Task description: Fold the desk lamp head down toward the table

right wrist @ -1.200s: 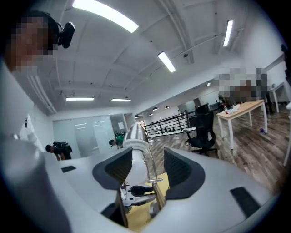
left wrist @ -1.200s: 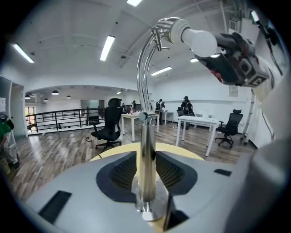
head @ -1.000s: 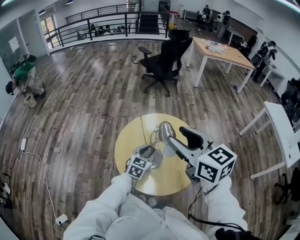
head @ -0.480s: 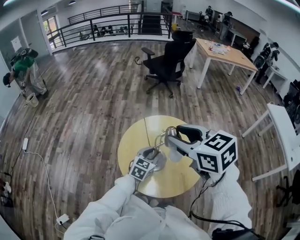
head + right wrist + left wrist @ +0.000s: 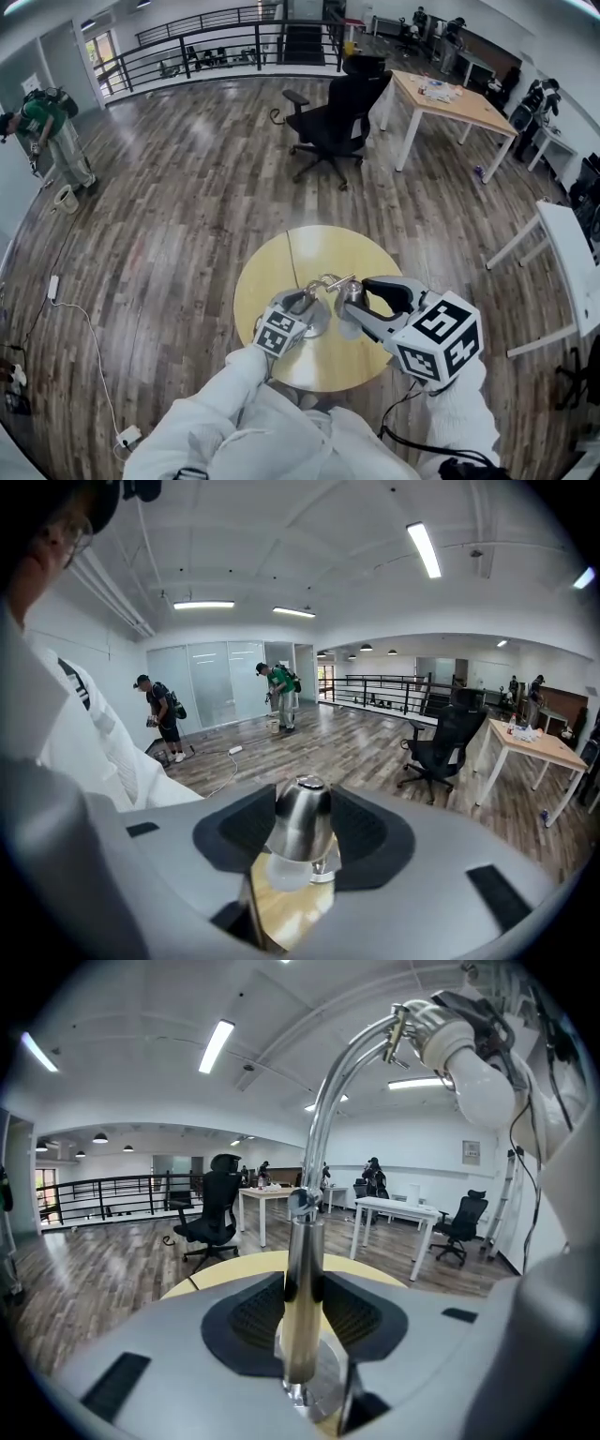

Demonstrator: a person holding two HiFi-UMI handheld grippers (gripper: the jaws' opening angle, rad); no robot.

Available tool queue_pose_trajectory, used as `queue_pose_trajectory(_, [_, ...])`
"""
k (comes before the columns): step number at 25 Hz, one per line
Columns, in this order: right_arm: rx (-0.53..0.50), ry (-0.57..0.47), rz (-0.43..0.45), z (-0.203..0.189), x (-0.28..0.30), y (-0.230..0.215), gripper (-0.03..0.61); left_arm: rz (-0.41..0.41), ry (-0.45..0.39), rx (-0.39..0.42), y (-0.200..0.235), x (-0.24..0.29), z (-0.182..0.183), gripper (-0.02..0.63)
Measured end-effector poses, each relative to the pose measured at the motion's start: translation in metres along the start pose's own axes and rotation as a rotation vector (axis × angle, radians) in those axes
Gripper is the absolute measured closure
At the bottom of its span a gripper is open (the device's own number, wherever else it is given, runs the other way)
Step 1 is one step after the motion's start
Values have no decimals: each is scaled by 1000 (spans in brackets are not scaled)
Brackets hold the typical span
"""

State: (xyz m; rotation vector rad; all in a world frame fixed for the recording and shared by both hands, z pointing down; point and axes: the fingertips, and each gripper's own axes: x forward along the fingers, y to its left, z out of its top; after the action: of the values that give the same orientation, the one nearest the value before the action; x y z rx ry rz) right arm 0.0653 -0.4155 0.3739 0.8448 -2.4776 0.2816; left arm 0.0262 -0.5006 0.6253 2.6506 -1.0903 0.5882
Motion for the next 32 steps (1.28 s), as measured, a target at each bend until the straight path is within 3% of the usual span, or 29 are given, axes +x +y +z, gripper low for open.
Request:
queue_pose_trajectory(10, [-21, 11, -104, -80, -20, 20, 390, 17, 5, -26, -4, 0, 7, 494])
queue_pose_trajectory(17, [1, 131, -111, -166, 0, 29, 391, 32, 7, -43, -3, 2, 6, 494])
queue_pose_trajectory(25, [37, 61, -150, -240, 49, 32, 391, 40, 19, -40, -5, 4, 6, 494])
queue_pose_trajectory(32, [72, 32, -145, -263, 76, 24, 391, 37, 18, -40, -5, 5, 8, 494])
